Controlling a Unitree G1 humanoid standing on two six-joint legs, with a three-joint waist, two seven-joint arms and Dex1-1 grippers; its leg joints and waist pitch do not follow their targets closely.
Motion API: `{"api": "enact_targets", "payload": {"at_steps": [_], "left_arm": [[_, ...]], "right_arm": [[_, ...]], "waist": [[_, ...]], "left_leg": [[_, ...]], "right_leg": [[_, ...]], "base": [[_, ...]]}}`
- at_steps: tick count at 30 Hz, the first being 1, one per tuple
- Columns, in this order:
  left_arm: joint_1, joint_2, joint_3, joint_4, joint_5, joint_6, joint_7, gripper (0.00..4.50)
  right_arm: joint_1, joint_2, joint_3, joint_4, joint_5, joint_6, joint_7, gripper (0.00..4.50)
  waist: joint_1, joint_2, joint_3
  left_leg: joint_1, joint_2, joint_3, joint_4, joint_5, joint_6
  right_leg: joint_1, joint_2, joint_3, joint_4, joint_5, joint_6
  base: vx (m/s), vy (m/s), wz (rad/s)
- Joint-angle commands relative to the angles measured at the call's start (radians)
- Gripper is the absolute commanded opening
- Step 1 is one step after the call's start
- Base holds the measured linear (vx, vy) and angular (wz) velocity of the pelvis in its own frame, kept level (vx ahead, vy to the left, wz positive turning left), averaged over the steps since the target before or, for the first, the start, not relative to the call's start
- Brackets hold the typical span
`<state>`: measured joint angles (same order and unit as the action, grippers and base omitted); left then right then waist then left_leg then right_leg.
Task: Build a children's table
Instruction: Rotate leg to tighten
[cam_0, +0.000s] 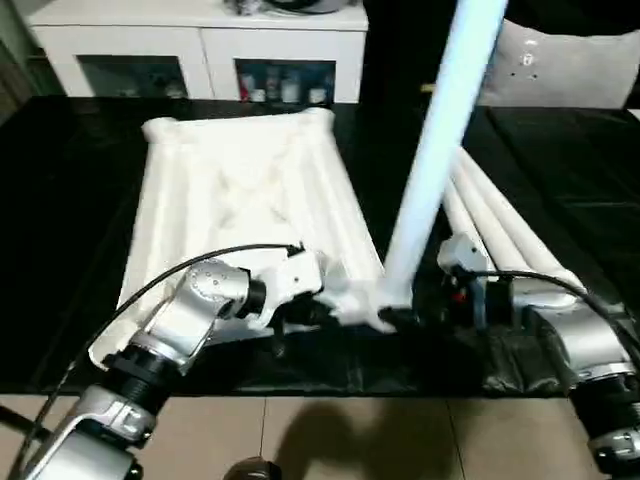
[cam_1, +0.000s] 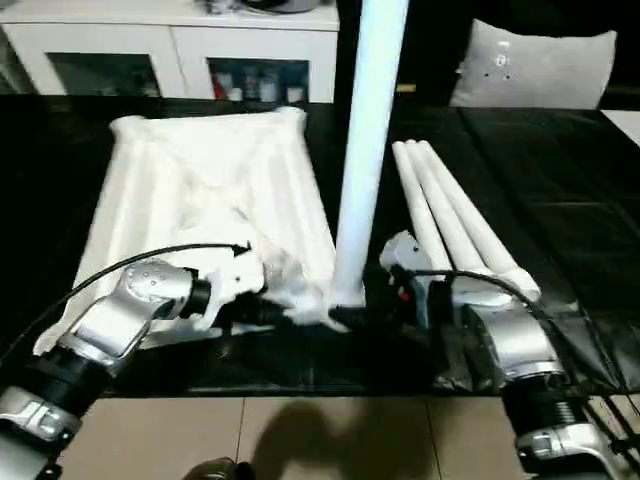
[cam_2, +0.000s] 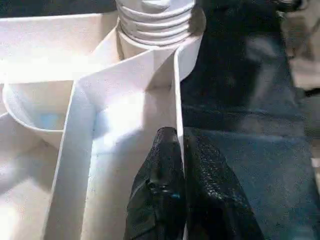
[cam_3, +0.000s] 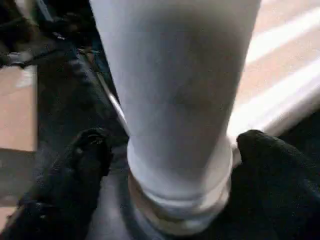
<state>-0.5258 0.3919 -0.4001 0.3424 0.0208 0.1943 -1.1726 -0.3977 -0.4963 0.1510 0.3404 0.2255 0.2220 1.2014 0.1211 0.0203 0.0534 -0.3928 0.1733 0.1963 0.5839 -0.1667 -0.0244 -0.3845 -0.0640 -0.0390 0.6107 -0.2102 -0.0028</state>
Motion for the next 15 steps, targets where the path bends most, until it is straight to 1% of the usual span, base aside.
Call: {"api": "enact_targets", "payload": {"at_steps": [1, 4, 6, 7, 12, 13, 15], "left_arm": [[-0.003, 0.012, -0.047, -0.008, 0.006, -0.031, -0.055, 0.0], [0.0, 0.019, -0.05, -0.004, 0.01, -0.044, -0.067, 0.0], [0.0, 0.019, -0.05, -0.004, 0.01, -0.045, -0.067, 0.0], [0.001, 0.019, -0.049, -0.003, 0.011, -0.047, -0.07, 0.0], [0.002, 0.02, -0.051, 0.003, 0.006, -0.059, -0.076, 0.0], [0.002, 0.02, -0.051, 0.004, 0.005, -0.06, -0.076, 0.0], [0.005, 0.017, -0.048, 0.003, 0.001, -0.058, -0.075, 0.0]], "right_arm": [[0.007, -0.019, 0.026, -0.028, 0.01, 0.002, 0.051, 4.12], [0.011, -0.017, 0.041, -0.031, 0.012, 0.008, 0.067, 3.79], [0.011, -0.016, 0.042, -0.031, 0.013, 0.008, 0.068, 3.69], [0.012, -0.015, 0.043, -0.029, 0.012, 0.007, 0.075, 3.56], [0.015, -0.019, 0.046, -0.027, 0.013, 0.013, 0.091, 3.09], [0.016, -0.02, 0.046, -0.027, 0.013, 0.013, 0.092, 2.99], [0.018, -0.021, 0.044, -0.028, 0.018, 0.016, 0.091, 2.85]], "waist": [[-0.003, -0.004, -0.064], [-0.004, -0.005, -0.063], [-0.004, -0.005, -0.062], [-0.005, -0.007, -0.063], [-0.004, -0.007, -0.066], [-0.004, -0.009, -0.066], [-0.003, -0.009, -0.067]], "left_leg": [[0.033, 0.07, -0.029, -0.066, -0.213, 0.039], [0.032, 0.069, -0.029, -0.065, -0.219, 0.034], [0.032, 0.069, -0.029, -0.066, -0.22, 0.032], [0.031, 0.068, -0.029, -0.065, -0.217, 0.03], [0.031, 0.068, -0.028, -0.062, -0.191, 0.04], [0.031, 0.067, -0.027, -0.061, -0.187, 0.043], [0.031, 0.067, -0.027, -0.06, -0.182, 0.047]], "right_leg": [[0.032, -0.085, 0.039, -0.066, -0.106, -0.251], [0.032, -0.086, 0.04, -0.068, -0.125, -0.25], [0.032, -0.088, 0.04, -0.068, -0.132, -0.249], [0.033, -0.088, 0.041, -0.068, -0.132, -0.248], [0.033, -0.087, 0.04, -0.064, -0.102, -0.251], [0.033, -0.086, 0.039, -0.064, -0.095, -0.252], [0.032, -0.086, 0.039, -0.063, -0.092, -0.255]], "base": [[0.0, 0.0, 0.0], [0.0, 0.0, 0.0], [0.0, 0.0, 0.0], [0.0, 0.0, 0.0], [0.0, 0.0, 0.0], [0.0, 0.0, 0.0], [0.0, 0.0, 0.0]]}}
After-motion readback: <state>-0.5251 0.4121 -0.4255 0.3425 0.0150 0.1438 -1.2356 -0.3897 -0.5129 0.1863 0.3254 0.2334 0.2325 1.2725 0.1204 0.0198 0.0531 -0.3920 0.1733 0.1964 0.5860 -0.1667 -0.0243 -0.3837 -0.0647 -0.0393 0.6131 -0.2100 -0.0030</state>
